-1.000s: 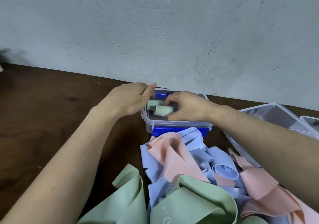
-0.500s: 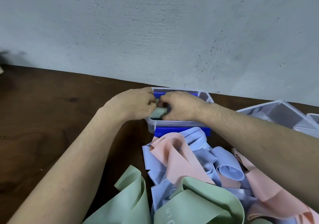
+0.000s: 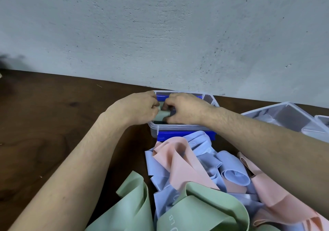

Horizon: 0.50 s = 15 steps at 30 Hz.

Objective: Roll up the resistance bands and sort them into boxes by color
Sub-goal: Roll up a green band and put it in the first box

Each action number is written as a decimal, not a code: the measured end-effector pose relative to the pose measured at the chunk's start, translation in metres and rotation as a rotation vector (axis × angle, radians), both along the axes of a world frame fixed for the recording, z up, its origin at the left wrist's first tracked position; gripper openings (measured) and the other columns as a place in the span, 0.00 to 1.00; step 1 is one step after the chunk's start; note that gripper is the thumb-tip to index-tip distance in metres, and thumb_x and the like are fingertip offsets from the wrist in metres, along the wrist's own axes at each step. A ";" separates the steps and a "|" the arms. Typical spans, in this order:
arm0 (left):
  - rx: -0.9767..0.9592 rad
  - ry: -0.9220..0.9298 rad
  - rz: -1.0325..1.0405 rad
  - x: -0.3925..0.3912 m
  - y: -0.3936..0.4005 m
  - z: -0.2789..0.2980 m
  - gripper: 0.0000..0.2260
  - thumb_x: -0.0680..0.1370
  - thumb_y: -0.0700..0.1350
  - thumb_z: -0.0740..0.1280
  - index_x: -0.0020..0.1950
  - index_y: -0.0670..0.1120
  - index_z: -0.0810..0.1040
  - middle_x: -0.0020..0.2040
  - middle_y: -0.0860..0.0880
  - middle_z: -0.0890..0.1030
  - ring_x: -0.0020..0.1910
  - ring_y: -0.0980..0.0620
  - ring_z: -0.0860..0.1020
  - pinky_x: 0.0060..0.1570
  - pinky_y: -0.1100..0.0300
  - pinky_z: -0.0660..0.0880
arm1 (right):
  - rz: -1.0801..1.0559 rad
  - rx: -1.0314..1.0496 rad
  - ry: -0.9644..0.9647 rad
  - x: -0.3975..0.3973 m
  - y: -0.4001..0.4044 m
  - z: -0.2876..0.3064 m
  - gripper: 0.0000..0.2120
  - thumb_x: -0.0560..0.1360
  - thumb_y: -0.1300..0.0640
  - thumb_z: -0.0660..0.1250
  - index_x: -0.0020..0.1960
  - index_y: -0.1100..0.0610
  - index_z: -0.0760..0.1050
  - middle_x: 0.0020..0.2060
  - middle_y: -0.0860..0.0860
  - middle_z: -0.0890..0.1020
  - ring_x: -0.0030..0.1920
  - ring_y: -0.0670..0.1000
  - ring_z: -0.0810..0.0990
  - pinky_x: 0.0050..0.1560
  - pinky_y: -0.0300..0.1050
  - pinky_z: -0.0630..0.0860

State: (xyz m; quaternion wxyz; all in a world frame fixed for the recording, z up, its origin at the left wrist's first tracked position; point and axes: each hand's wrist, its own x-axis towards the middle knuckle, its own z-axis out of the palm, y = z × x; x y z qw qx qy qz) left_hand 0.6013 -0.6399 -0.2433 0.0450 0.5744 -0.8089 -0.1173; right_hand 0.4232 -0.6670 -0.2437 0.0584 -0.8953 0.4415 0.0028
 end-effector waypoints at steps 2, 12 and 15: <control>0.000 0.005 0.007 0.000 0.000 0.000 0.17 0.82 0.46 0.56 0.67 0.45 0.78 0.68 0.52 0.72 0.63 0.51 0.73 0.65 0.52 0.69 | -0.003 0.004 -0.016 0.002 0.000 0.000 0.14 0.73 0.47 0.71 0.56 0.50 0.77 0.48 0.46 0.75 0.49 0.47 0.74 0.47 0.42 0.73; -0.023 0.006 0.004 0.000 0.002 0.001 0.17 0.83 0.45 0.56 0.68 0.46 0.77 0.68 0.52 0.72 0.64 0.52 0.73 0.65 0.53 0.70 | -0.003 0.037 -0.049 -0.003 0.001 0.000 0.22 0.72 0.45 0.73 0.63 0.50 0.74 0.53 0.48 0.77 0.51 0.48 0.75 0.52 0.46 0.76; -0.030 0.005 0.000 0.001 0.002 0.000 0.18 0.82 0.45 0.55 0.69 0.48 0.76 0.68 0.53 0.71 0.64 0.52 0.73 0.65 0.54 0.69 | 0.011 0.045 -0.063 -0.003 0.002 0.001 0.23 0.72 0.45 0.74 0.63 0.51 0.74 0.52 0.49 0.78 0.51 0.49 0.76 0.53 0.48 0.77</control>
